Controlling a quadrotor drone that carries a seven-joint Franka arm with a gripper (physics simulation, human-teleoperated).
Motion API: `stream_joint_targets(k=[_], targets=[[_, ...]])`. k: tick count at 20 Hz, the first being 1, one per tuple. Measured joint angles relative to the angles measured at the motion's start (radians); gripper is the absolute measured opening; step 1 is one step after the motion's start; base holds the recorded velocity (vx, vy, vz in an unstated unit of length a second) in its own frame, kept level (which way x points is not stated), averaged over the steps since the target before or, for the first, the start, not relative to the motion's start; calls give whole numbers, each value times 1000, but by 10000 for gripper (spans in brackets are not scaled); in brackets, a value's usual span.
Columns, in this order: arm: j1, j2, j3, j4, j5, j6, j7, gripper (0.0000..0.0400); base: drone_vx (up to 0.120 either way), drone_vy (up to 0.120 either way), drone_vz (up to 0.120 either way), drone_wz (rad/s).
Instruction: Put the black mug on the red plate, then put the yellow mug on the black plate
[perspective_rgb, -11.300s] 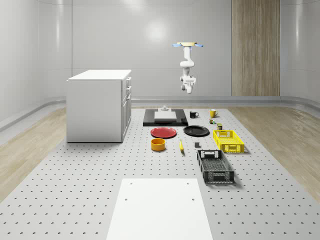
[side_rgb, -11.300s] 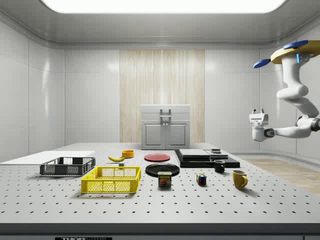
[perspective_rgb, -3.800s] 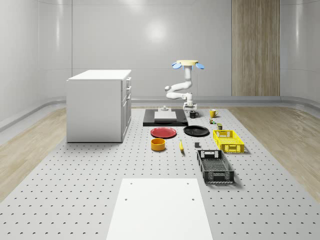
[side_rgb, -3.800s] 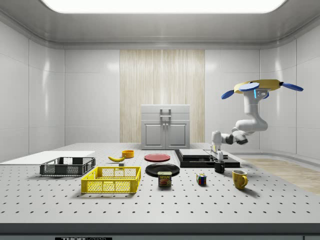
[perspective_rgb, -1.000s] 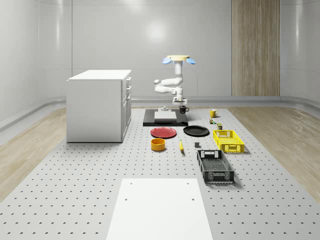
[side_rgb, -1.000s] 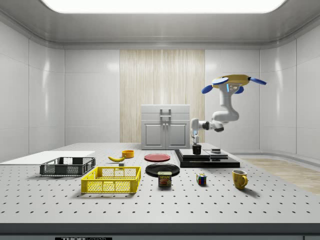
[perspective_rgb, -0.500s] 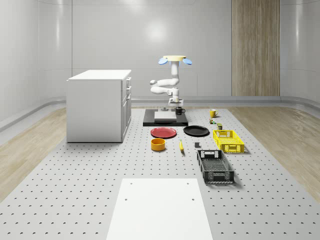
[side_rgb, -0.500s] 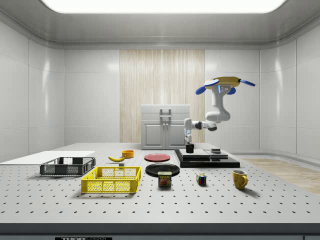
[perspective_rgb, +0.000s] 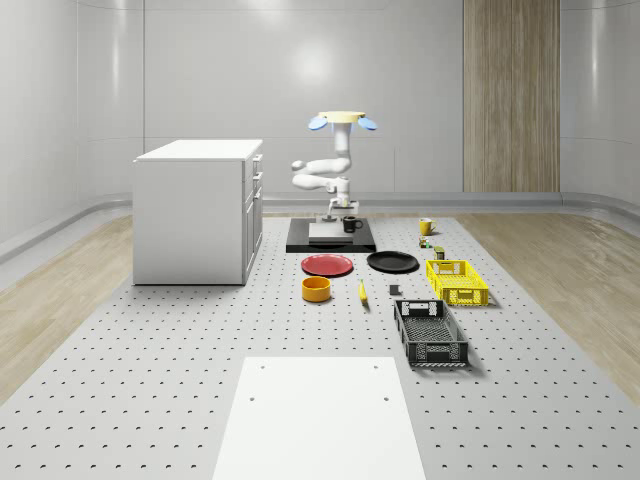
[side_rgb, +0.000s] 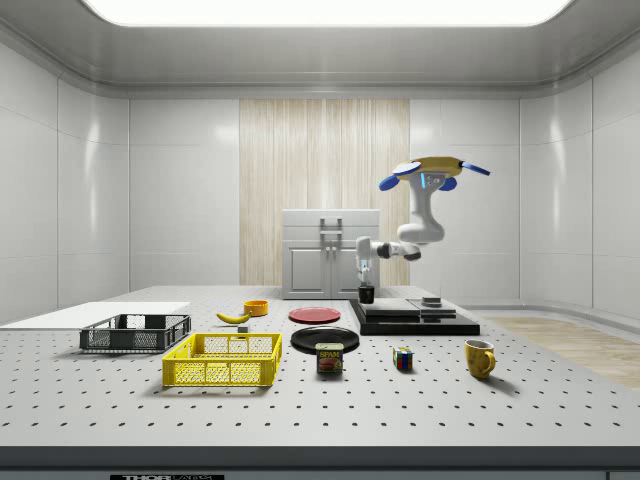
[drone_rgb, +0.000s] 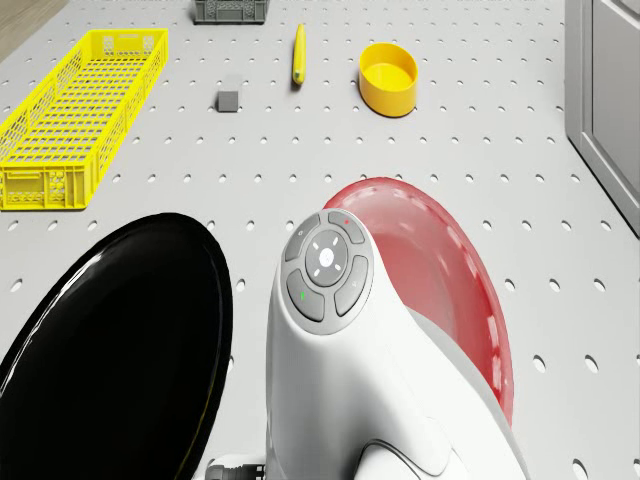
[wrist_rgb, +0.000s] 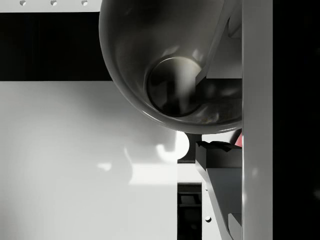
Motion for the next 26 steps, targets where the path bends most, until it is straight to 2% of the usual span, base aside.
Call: stream_joint_targets(k=[19,26], targets=[[-10,-25,4,2,11,23,8,110,120,-120,0,0],[-13,-32,5,2,15,30,10,110,120,-11,0,0]])
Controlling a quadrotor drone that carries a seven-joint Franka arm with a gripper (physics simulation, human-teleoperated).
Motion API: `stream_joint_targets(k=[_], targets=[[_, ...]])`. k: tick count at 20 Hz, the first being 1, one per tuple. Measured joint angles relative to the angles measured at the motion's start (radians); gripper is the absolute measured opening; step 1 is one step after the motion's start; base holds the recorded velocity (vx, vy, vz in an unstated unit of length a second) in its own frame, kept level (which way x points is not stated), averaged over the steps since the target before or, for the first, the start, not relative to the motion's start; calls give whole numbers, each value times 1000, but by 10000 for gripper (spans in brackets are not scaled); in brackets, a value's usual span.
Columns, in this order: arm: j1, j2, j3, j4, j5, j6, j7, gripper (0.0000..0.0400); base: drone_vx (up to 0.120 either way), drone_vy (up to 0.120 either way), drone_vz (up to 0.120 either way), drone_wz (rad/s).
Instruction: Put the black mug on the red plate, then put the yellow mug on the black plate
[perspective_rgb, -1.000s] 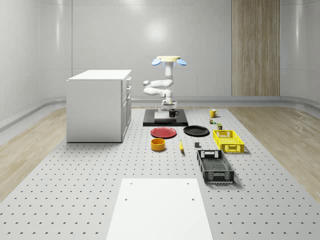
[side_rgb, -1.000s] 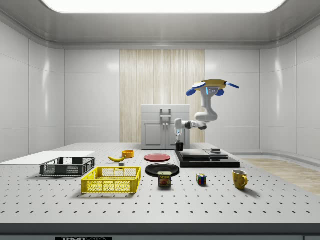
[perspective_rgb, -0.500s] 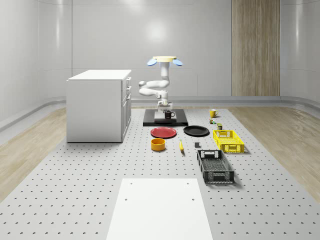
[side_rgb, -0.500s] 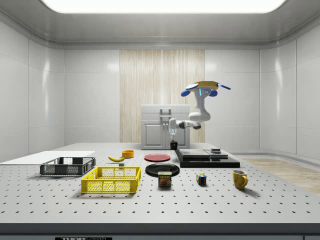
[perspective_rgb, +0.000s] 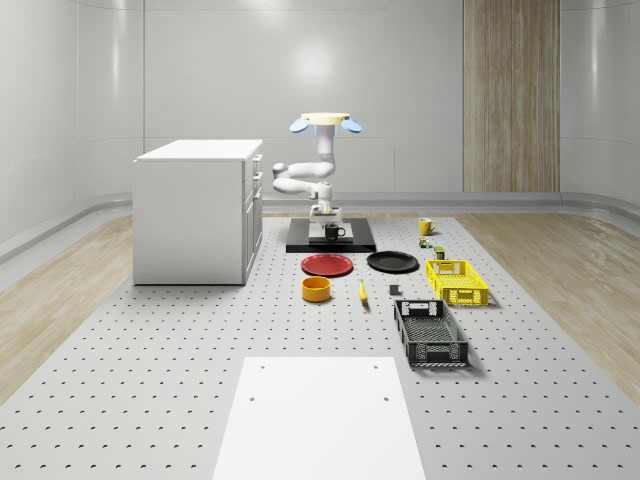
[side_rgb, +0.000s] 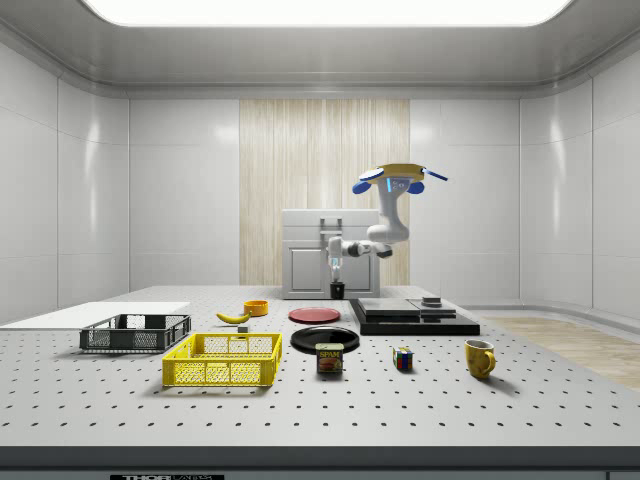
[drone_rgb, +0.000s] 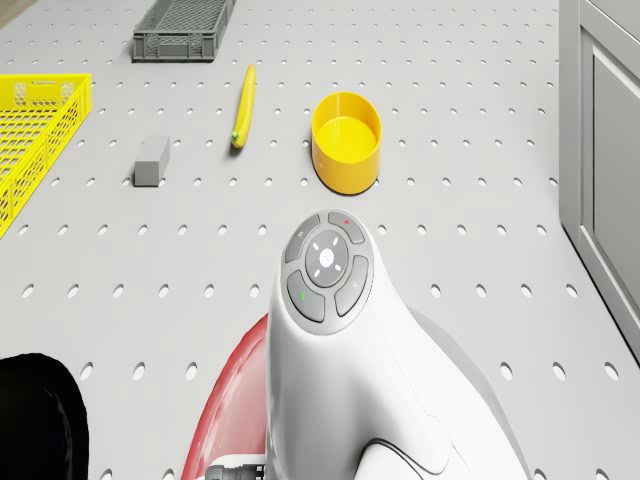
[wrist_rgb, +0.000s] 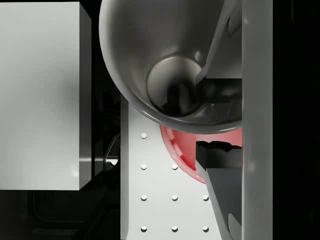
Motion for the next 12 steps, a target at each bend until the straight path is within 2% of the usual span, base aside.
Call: stream_joint_targets(k=[1,3,12], targets=[[0,-1,0,0,0,1,0,110,120,0,0,0],[-1,-3,0,0,1,3,1,110,120,-120,0,0],[-5,-12,2,1,5,11,4,110,120,0,0,0]])
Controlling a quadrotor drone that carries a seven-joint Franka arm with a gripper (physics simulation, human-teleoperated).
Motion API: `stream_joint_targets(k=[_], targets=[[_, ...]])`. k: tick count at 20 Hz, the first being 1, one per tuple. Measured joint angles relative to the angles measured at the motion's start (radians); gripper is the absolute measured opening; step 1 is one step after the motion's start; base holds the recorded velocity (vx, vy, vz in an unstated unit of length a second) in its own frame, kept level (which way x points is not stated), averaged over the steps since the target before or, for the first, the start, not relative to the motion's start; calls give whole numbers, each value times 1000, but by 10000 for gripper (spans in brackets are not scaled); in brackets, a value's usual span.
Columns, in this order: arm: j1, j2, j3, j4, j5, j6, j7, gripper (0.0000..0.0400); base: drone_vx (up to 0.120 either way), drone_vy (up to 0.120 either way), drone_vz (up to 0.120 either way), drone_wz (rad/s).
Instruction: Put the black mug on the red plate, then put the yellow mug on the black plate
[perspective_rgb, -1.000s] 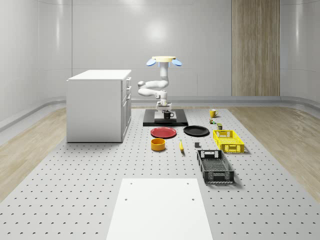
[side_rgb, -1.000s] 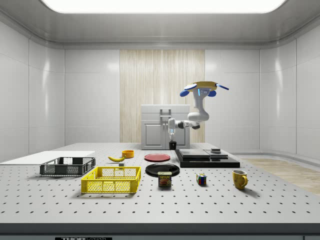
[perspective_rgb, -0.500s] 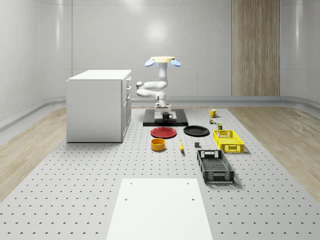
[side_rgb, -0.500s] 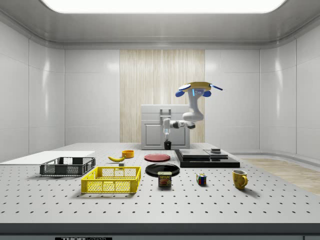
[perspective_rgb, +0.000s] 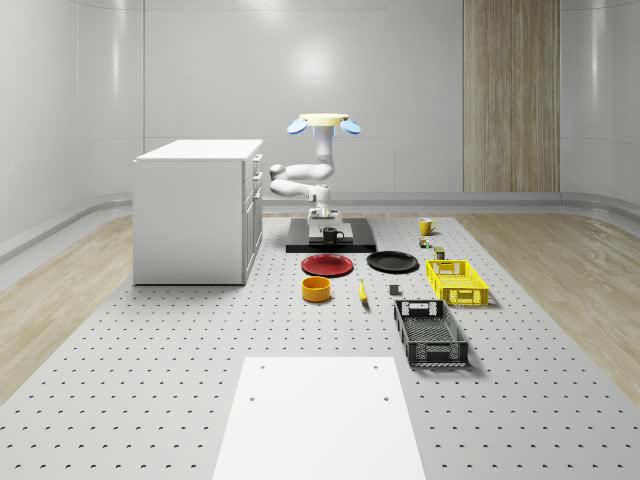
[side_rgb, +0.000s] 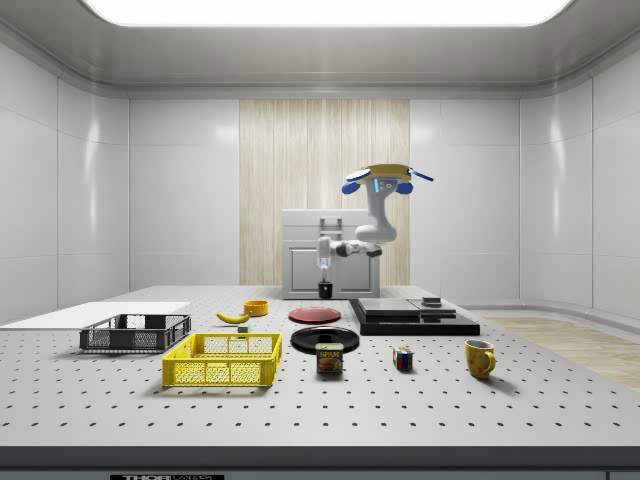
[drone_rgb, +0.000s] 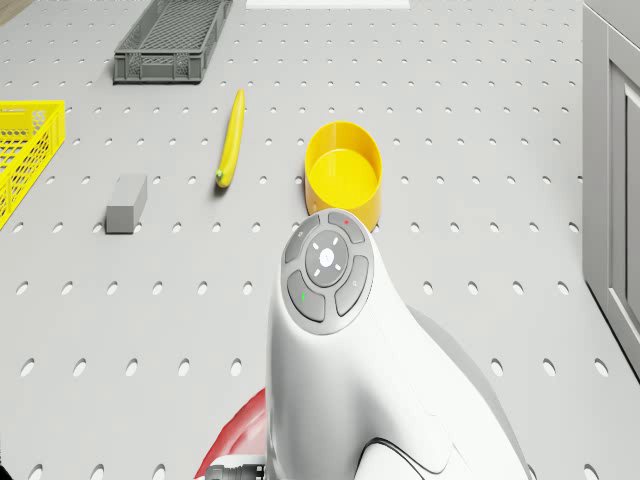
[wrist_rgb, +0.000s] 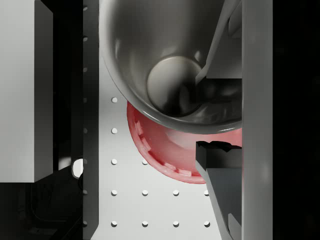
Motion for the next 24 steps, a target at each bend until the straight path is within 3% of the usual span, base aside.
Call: stream_joint_targets(k=[10,24], targets=[[53,-22,-1,7,7,23,-60,110,16,0,0,0],[49,-26,-152,80,-127,111,-98,110,0,0,0,0]])
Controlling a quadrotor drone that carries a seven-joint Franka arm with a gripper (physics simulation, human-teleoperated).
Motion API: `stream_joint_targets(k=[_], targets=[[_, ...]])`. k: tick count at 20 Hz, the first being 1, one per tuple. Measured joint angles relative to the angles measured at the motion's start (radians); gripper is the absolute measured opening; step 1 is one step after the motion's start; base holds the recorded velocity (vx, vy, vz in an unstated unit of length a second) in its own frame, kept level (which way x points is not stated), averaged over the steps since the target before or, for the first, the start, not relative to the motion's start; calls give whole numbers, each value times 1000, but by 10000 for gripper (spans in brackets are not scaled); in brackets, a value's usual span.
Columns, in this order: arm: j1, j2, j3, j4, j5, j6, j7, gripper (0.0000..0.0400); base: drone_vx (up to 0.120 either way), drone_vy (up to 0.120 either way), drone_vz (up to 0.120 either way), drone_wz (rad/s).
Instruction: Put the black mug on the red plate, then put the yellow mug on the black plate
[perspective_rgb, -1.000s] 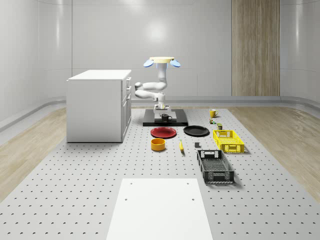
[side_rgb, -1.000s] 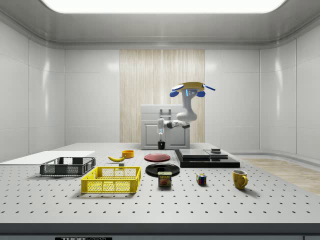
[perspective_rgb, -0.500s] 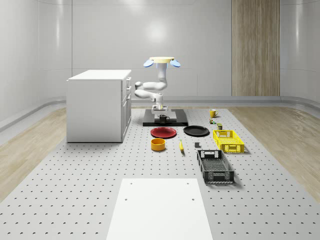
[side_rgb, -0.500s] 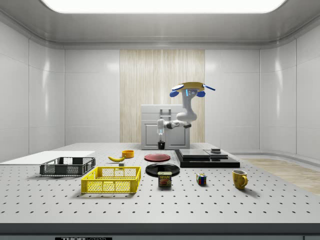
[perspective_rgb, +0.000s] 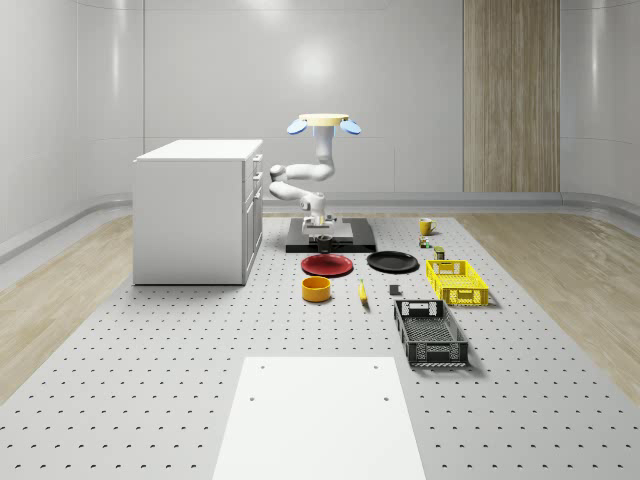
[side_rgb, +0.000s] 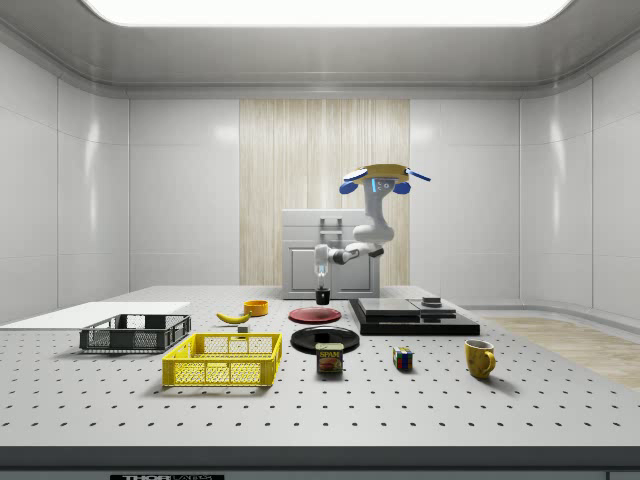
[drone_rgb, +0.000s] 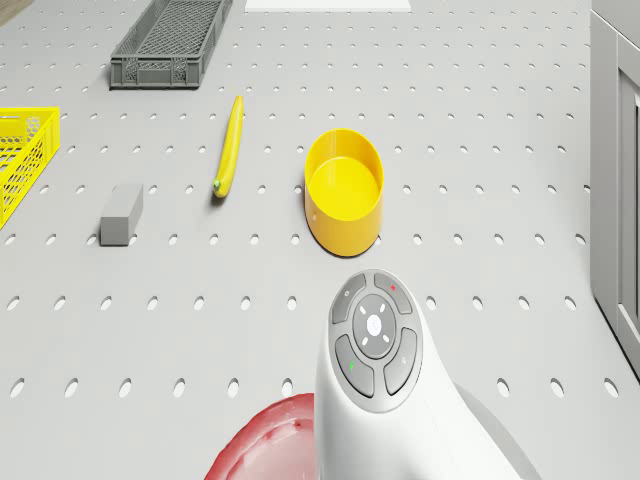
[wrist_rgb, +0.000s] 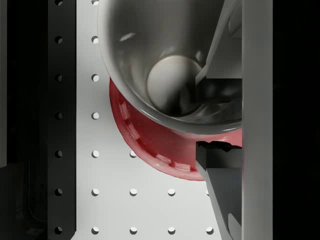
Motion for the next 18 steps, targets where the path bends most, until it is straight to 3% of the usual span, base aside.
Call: stream_joint_targets(k=[5,14,15,16,18], targets=[[-14,12,-50,30,-47,23,-1,110,0,0,0,0],[-53,47,-102,57,-106,26,31,110,0,0,0,0],[-56,50,-107,61,-112,27,32,133,0,0,0,0],[-57,53,-112,64,-117,28,32,192,0,0,0,0],[-57,56,-113,64,-120,25,33,274,0,0,0,0]])
